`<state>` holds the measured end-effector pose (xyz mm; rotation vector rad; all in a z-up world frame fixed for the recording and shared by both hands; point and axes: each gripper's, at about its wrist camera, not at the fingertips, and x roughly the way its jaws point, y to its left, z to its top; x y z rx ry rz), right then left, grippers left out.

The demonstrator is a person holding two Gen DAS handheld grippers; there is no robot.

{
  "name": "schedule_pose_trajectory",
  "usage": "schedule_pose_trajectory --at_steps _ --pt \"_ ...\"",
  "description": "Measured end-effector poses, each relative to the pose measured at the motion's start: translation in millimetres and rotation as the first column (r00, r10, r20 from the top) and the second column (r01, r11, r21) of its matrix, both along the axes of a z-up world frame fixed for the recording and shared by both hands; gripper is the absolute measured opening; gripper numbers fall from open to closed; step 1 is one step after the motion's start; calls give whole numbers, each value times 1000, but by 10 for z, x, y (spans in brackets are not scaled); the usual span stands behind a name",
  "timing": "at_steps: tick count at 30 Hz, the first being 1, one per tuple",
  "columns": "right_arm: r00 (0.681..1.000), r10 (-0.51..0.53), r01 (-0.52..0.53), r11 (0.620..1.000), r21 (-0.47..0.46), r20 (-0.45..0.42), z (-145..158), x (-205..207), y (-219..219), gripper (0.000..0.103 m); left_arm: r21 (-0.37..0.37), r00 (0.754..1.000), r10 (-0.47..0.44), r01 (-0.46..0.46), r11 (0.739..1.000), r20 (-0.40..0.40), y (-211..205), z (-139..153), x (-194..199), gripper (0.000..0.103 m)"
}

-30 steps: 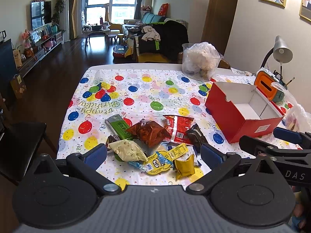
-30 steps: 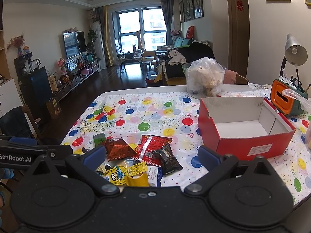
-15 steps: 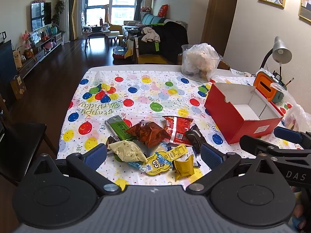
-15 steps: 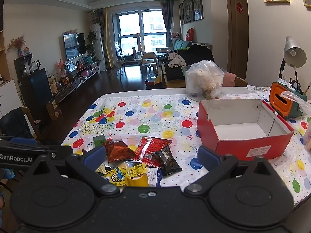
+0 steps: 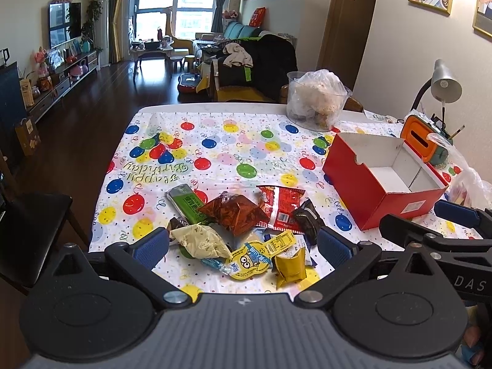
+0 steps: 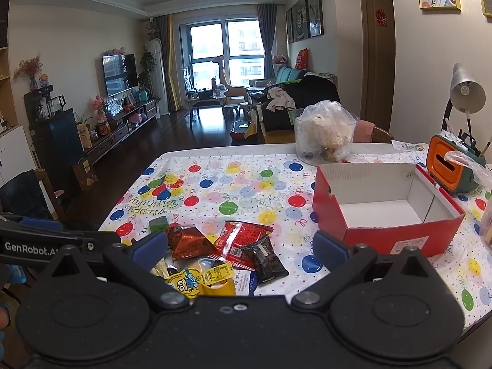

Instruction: Organize snacks

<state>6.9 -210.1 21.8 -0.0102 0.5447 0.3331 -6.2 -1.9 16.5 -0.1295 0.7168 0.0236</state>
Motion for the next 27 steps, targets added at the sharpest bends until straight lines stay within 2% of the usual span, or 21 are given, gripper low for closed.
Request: schedule_pose_trajectory --at_steps 16,24,27 --pt "1000 8 -8 1000 -5 12 12 80 0 101 -6 1000 -5 5 1000 -6 9 -41 74 103" --pt "999 39 -39 999 -17 -9 -143 160 63 100 -10 999 9 -10 1000 -44 44 -148 177 103" --pt "998 52 -53 998 -28 -38 -240 244 64 99 -9 997 48 -49 999 -67 118 -214 233 103"
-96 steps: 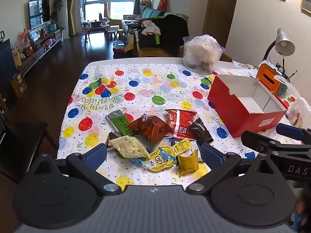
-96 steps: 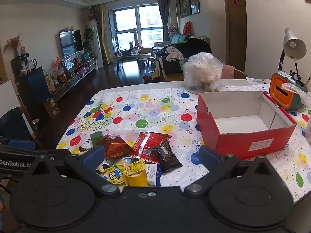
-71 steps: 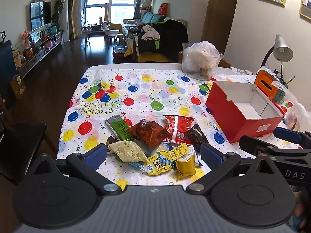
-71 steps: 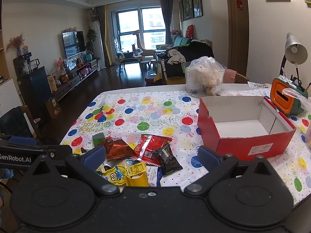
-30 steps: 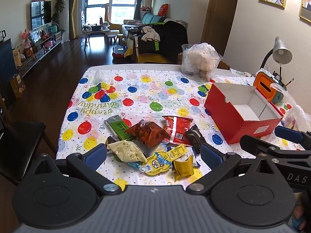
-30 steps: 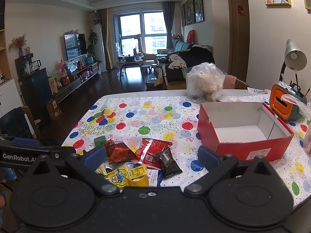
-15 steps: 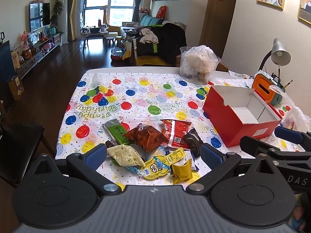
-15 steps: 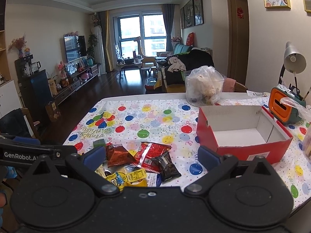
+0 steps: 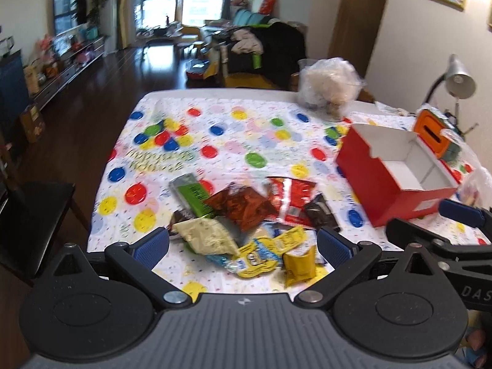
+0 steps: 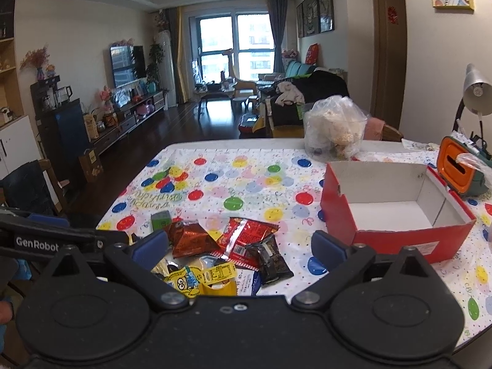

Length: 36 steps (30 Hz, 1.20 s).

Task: Organize snacks
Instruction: 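Grasp the cream wrapper with the left tool while the right tool grasps the yellow candy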

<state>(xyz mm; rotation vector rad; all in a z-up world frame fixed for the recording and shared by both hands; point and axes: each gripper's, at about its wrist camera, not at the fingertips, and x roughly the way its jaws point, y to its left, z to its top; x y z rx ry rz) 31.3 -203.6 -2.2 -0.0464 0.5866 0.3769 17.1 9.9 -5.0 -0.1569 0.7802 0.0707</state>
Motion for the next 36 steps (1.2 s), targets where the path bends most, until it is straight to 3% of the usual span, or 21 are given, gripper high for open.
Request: schedule_pose_trajectory --at_steps 6,11,24,26,31,36 --pt "995 40 -42 999 -21 -96 -282 237 32 97 -20 994 89 -90 996 -68 211 -213 162 103" --pt "980 97 -111 991 -70 -172 -583 392 158 89 -10 984 142 -144 989 -110 345 -385 319 103" --pt "932 174 -231 961 -149 -318 -1187 695 462 73 -11 948 198 -207 978 -249 504 -854 923 102" --pt "931 187 -249 953 -170 -315 -1233 711 521 69 -37 935 206 -226 973 -287 552 -940 1016 95" --pt "930 200 -270 942 -201 -309 -1290 722 596 59 -138 897 226 -297 945 -381 691 -1163 1163 94" --pt "931 200 -271 939 -212 -307 -1322 770 622 51 -205 874 214 -328 922 -435 761 -1308 1220 88"
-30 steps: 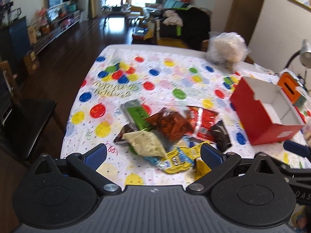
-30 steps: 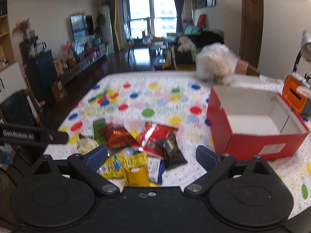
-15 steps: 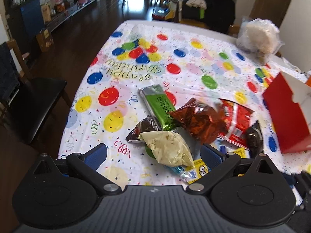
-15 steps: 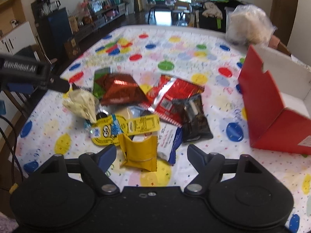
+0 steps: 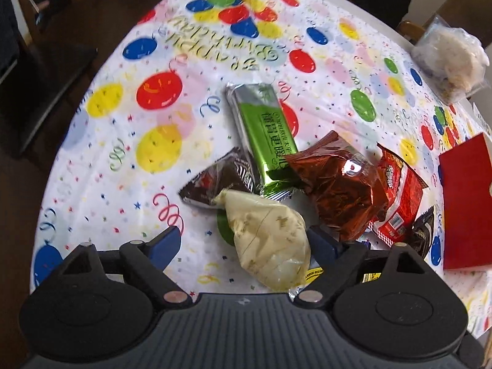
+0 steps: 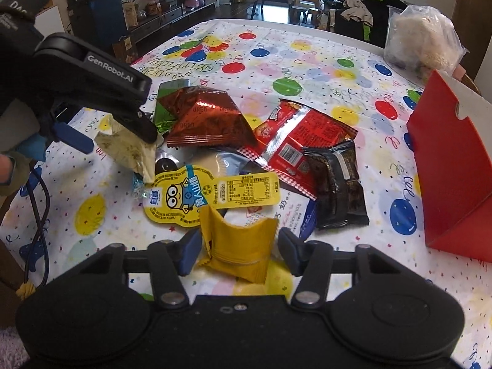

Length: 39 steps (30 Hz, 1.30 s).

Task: Organize snacks
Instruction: 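Grasp the cream wrapper with the left tool while the right tool grasps the yellow candy, then carry both snacks into the red box and open both tools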

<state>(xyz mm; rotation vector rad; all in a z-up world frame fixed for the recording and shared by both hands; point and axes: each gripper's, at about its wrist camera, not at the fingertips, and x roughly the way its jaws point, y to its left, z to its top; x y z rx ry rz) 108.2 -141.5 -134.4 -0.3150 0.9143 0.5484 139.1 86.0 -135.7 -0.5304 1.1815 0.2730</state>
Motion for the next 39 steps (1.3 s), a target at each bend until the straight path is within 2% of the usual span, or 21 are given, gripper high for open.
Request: schedule_pose_trajectory --at_steps 3,5,9,12,18,25,31,39 --pt "1000 10 -10 1000 -2 12 1 -10 6 48 -33 1000 -3 3 999 -3 19 -29 5 73" --pt "1000 10 -10 1000 -3 20 9 -16 5 41 -47 1000 -15 15 999 0 11 -38 -6 55" --pt "999 14 -14 1000 -2 29 27 -37 -8 36 -68 999 -25 26 997 20 16 -59 -53 52" --pt "999 20 -20 1000 6 33 59 -62 -15 34 -78 999 -25 27 997 31 35 -54 -92 45" --pt "998 28 -29 999 22 59 165 -149 -62 33 -84 998 -38 41 996 44 41 -20 -199 39" --pt "997 -17 13 998 67 74 349 -200 -209 33 -73 995 -56 62 995 86 33 180 -345 39" --pt "992 -69 56 991 119 107 620 -228 -393 33 -47 986 -98 105 993 136 -72 468 -433 39" --pt "980 -134 104 976 190 150 1008 -138 -712 33 24 955 -204 204 979 215 -427 939 -374 39"
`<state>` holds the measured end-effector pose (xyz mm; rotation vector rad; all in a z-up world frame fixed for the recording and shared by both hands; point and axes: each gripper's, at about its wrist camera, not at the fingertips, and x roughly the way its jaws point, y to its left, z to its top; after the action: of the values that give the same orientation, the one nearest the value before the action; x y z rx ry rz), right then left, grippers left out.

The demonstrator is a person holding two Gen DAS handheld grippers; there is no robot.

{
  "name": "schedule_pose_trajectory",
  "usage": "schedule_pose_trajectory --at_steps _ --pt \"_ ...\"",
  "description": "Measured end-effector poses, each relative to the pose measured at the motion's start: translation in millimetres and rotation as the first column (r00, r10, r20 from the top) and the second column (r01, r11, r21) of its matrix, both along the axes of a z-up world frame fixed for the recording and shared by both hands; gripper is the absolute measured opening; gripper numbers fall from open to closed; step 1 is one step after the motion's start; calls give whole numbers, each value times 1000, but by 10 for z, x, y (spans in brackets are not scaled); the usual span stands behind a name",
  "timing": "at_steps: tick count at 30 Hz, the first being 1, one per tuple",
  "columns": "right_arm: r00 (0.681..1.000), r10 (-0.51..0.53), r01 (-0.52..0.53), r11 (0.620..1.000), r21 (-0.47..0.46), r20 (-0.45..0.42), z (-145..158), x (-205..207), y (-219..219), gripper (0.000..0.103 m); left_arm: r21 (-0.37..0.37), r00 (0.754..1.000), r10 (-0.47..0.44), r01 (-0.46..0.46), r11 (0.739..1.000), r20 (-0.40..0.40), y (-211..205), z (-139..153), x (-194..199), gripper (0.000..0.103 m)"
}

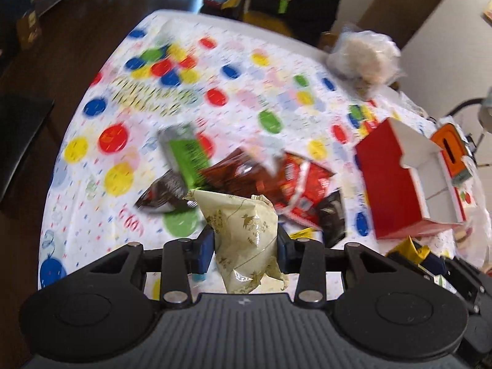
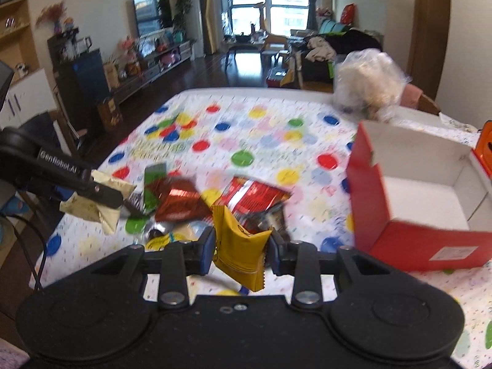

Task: Organize snacks
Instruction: 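Carry both snacks into the red box and open both tools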

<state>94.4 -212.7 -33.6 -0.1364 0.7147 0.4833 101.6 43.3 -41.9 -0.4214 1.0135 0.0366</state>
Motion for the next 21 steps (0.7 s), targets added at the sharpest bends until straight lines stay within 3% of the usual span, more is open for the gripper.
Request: schedule_pose_trajectory --at_steps 10,21 --pt "997 -60 59 998 39 49 311 431 -501 34 26 991 -113 111 993 78 -676 413 471 39" --pt "987 -159 158 987 33 30 256 1072 -1295 34 51 973 -216 212 976 79 -1627 438 1221 39"
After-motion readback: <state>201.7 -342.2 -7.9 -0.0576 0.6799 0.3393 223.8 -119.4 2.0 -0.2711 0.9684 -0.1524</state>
